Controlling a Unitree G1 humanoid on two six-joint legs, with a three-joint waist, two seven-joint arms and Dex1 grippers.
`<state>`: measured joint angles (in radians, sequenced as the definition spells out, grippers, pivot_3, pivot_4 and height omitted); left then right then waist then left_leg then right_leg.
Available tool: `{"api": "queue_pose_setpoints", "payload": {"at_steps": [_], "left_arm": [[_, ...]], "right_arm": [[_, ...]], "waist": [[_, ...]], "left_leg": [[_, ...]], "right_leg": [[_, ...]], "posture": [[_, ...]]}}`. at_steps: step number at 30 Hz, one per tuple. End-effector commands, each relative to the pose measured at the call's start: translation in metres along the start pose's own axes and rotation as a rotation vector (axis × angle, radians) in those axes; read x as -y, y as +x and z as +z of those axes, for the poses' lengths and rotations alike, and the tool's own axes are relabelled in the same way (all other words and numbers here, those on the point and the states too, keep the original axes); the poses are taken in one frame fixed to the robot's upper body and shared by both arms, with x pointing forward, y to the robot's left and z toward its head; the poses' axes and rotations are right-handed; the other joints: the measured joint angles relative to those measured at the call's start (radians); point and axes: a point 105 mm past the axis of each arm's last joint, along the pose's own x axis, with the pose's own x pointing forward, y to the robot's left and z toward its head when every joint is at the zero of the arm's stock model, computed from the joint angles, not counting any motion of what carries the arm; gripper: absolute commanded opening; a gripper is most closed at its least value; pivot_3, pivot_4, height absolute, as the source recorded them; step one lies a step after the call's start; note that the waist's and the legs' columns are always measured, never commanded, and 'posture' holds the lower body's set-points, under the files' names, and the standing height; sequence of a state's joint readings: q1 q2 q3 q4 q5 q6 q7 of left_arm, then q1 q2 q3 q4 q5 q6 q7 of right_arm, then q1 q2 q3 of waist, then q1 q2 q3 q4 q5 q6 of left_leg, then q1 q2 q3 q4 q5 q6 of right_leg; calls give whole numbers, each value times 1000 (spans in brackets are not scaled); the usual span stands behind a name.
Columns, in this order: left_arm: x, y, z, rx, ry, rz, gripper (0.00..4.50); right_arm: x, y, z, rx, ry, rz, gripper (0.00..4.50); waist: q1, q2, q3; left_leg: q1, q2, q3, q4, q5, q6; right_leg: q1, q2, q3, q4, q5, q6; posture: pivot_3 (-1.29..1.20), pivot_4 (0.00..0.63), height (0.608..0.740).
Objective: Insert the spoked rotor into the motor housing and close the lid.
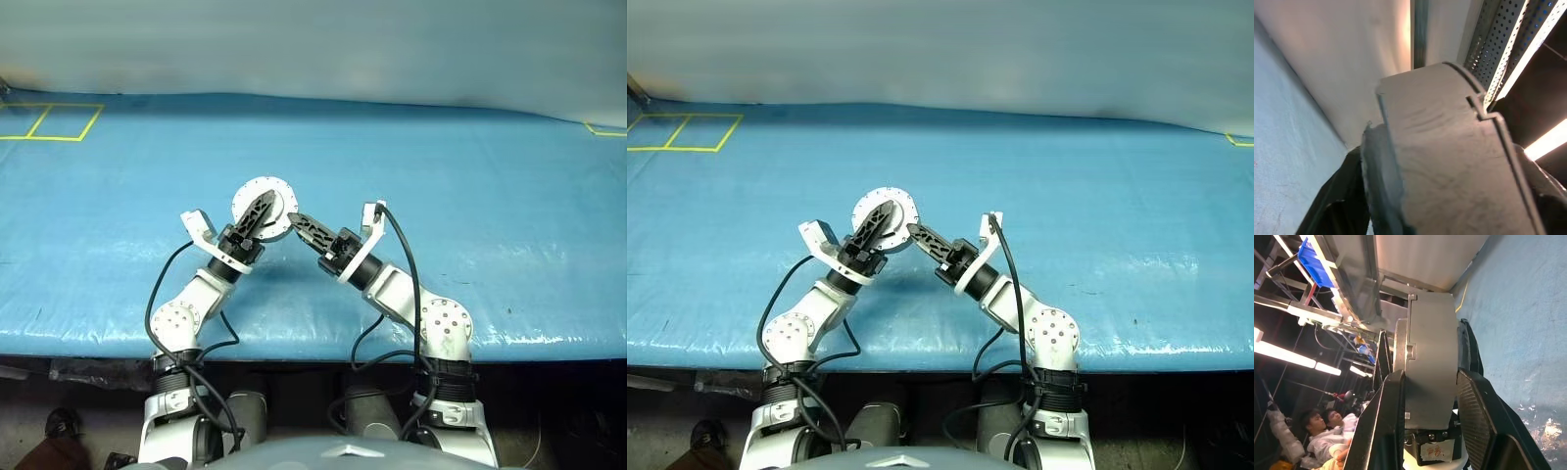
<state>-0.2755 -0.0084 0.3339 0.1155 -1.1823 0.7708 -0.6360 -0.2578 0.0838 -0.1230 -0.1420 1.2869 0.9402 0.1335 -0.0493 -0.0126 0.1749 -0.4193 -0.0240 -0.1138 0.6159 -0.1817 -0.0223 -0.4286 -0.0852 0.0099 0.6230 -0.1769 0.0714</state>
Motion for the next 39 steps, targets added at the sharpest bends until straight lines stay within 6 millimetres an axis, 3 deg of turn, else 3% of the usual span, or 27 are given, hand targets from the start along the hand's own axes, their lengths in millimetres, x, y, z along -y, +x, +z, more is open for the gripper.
{"api": "queue_pose_setpoints", "payload": {"at_steps": [1, 5, 12, 17, 21, 25, 30, 33, 36, 39], "left_arm": [[1, 1, 1, 2, 13, 0, 2865], [-7, 2, 3, 17, 2, 49, 2865], [-18, -2, 16, 89, 45, 121, 2865], [-41, -12, 47, 253, 143, 293, 2865], [-59, -25, 84, 403, 247, 483, 2865], [-69, -25, 110, 464, 281, 596, 2865], [-68, -10, 131, 486, 291, 603, 2865], [-74, -16, 140, 493, 350, 690, 2865], [-80, -30, 145, 510, 396, 775, 3496], [-81, -47, 150, 549, 444, 847, 4490]], "right_arm": [[-27, 8, 1, 11, -29, 120, 1185], [-18, 10, 4, 32, -97, 67, 1185], [-5, 10, 20, 122, -213, -44, 3480], [7, 7, 34, 211, -237, -116, 3480], [8, 6, 33, 204, -267, -123, 3480], [7, 7, 31, 198, -280, -118, 3480], [8, 9, 28, 184, -288, -110, 3480], [7, 8, 27, 183, -291, -107, 3480], [8, 8, 28, 184, -291, -113, 3515], [9, 9, 27, 183, -288, -119, 3515]], "waist": [[0, 0, 0], [1, 0, 0], [3, 0, 0], [5, 0, 0], [12, -1, 1], [14, -3, 2], [16, -5, 3], [12, -5, 3], [5, -5, 3], [5, -5, 3]], "left_leg": [[0, 0, 0, 0, 0, 0], [0, 0, 0, 0, 0, 0], [0, 0, 0, 0, 0, 0], [0, 0, 0, 0, 0, 0], [0, 0, 0, 0, 0, 0], [0, 0, 0, 0, 0, 0], [-1, -1, 0, 0, 0, 0], [-1, -1, 0, 0, 0, 0], [0, -1, 0, 0, 0, 0], [1, 0, 0, -1, 0, 0]], "right_leg": [[0, 0, 0, 0, 0, 0], [0, 0, 0, 0, 0, 0], [0, 0, 0, 0, 0, 0], [0, 0, 0, 0, 0, 0], [0, 0, 0, 0, 0, 0], [0, 0, 0, 0, 0, 1], [1, 0, 0, -1, 2, 3], [1, 0, 0, -2, 3, 5], [1, 0, 1, -2, 4, 6], [1, 1, 1, -1, 4, 6]], "posture": [[0, 150, 740], [0, 150, 740], [0, 150, 740], [0, 150, 740], [0, 150, 740], [0, 150, 740], [0, 150, 740], [0, 150, 740], [0, 150, 740], [0, 150, 740]]}}
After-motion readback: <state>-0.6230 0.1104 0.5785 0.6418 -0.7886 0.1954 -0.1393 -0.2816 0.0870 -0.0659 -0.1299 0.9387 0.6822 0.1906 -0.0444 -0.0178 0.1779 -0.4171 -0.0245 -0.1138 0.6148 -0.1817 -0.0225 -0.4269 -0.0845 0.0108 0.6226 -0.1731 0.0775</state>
